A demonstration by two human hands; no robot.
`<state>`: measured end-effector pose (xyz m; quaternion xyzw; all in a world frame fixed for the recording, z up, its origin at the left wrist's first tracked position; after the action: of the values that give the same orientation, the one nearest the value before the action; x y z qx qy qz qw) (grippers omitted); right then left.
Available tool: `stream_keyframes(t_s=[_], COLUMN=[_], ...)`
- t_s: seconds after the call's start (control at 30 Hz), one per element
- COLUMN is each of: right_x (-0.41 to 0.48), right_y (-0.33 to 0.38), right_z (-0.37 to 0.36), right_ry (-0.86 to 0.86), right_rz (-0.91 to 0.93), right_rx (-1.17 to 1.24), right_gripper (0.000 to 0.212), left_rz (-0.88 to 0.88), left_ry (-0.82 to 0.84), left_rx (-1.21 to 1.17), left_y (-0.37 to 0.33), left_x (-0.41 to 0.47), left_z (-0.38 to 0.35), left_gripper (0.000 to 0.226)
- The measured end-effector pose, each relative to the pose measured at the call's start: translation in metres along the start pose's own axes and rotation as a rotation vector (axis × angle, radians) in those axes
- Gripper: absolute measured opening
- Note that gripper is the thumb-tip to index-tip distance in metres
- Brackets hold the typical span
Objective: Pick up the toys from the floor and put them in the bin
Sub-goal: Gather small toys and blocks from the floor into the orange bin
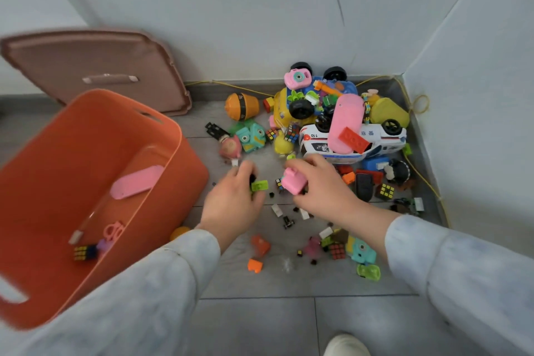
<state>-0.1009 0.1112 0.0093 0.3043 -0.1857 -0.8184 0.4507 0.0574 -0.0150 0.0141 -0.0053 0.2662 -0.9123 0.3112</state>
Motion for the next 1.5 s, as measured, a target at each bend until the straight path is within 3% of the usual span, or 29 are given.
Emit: stream_keyframes(t_s=[0.4, 0.6, 0.77, 1.0, 1.23, 1.5], right_x=[0.019, 0.044, 0.056, 0.071, 0.076, 0.069], right_y=[0.113, 0.182, 0.231, 0.258, 0.260, 0.218], right_z=[0.062, 0.052, 0.018, -0.031, -0.054, -0.017], right_ry=[-0.155, -0.162, -0.095, 0.045, 0.092, -0.114], right_rz=[0.243, 0.416, 0.536, 0.658, 0.730, 0.703], right_rx=[0.074, 0.080, 0.095, 0.044, 0.074, 0.062], right_gripper=[0.068, 0.063, 0.073, 0.091, 0.095, 0.079], left_rz=[-0.011, 0.163, 0.418, 0.592, 0.588, 0.389], left_ry=[-0.254, -0.324, -0.323, -0.363, -0.424, -0.474], left_rx=[-0.066, -0.008, -0.006, 0.014, 0.010, -0.002], left_y=[0.002, 0.062, 0.118, 0.154, 0.165, 0.114], left_x=[0.003, -0.029, -0.066, -0.100, -0.113, -0.058], left_z=[0.122, 0.158, 0.161, 0.148, 0.147, 0.152], left_gripper=[0.022, 0.019, 0.019, 0.043, 0.049, 0.041])
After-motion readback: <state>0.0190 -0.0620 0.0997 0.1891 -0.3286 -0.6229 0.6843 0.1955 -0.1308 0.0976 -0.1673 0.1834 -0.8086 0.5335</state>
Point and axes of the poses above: each hand's wrist, its own x-axis towards the middle knuckle, its own z-axis out of the back of the hand, y = z × x, the point moved 1 cm from there along x, towards the middle knuckle, and after that the axes turned 6 degrees about y, right-handed, at the moved point
